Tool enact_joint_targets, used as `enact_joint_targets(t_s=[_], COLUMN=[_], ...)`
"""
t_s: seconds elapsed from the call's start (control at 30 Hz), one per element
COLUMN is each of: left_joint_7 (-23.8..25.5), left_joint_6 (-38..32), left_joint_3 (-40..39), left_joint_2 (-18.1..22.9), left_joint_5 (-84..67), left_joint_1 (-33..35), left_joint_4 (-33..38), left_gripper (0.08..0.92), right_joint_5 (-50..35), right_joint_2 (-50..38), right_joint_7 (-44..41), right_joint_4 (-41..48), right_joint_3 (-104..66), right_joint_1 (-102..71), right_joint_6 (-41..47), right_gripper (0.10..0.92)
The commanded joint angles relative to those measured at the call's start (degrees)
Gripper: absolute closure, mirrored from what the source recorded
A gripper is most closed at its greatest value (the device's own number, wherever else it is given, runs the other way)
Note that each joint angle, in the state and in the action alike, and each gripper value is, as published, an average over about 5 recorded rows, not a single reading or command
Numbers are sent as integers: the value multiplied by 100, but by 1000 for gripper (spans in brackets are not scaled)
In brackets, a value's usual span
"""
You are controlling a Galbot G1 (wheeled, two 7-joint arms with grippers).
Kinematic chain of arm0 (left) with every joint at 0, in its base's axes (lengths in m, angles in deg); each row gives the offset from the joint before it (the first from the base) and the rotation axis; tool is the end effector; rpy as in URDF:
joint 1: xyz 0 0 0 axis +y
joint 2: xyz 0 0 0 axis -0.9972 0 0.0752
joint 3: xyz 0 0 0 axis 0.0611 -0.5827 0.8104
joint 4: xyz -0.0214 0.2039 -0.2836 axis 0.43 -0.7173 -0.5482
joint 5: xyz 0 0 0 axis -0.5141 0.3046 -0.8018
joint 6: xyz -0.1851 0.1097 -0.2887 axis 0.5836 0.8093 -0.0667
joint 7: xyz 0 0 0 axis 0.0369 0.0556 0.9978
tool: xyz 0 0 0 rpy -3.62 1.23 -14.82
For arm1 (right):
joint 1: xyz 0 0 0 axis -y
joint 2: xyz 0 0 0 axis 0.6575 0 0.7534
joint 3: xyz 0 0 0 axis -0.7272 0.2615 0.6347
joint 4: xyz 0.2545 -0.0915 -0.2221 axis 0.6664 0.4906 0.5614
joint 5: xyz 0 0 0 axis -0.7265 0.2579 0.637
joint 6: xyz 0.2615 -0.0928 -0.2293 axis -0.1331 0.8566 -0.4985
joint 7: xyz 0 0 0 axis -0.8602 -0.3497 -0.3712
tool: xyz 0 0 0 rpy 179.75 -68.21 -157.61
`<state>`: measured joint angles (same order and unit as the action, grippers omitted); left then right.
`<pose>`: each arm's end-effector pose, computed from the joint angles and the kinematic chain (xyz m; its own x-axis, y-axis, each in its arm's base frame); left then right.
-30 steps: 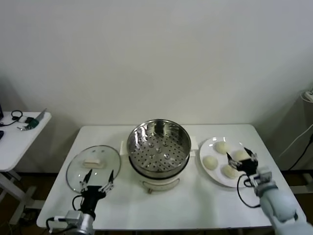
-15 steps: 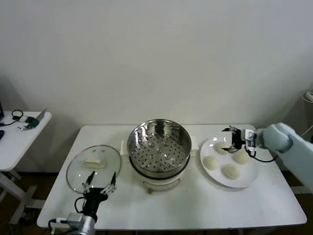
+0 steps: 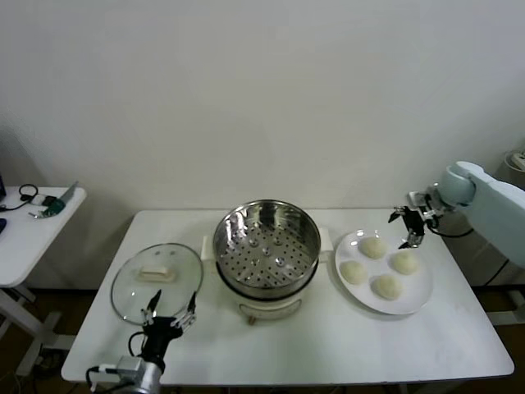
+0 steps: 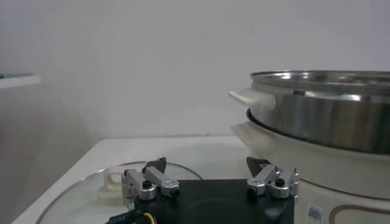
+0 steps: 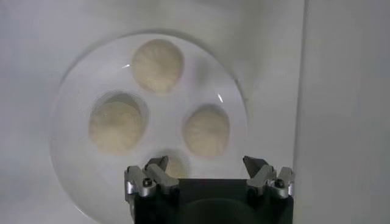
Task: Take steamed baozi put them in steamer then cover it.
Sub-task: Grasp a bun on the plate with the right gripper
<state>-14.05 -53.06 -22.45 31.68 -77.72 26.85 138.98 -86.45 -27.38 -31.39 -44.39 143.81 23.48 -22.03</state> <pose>0.1698 0.0497 -0.3772 -0.9732 0.0505 0.2243 0.0521 0.9986 0.0011 0.5953 -0.2274 -0.1635 -0.2106 -0.1028 0.9722 -0.9735 -0.0686 -0.2182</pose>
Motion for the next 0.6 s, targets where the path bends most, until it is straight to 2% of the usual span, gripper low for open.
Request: enact_joint_targets(t_s=[0.03,0.3,0.6], left_joint_7=[3,-16,-23], left_joint_6=[-21,-89,-148], left_joint_3=[20,19,16], left_joint_2=[-7,7,-4], left_joint_5=[4,7,-18], left_joint_1=[9,32,83], left_joint_4=[-127,-220,-268], left_gripper=[177,177,177], right_joint_5=[208,797,827], right_joint_2=[1001,1422,1612], right_joint_7=[-189,112,156], right_joint_4=[1525,2169,2397], right_joint_3=[-234,-971,-1157], right_joint_1=[-286,-564,-641], right_joint_6=[-240,-494,-507], right_gripper=[203,203,203])
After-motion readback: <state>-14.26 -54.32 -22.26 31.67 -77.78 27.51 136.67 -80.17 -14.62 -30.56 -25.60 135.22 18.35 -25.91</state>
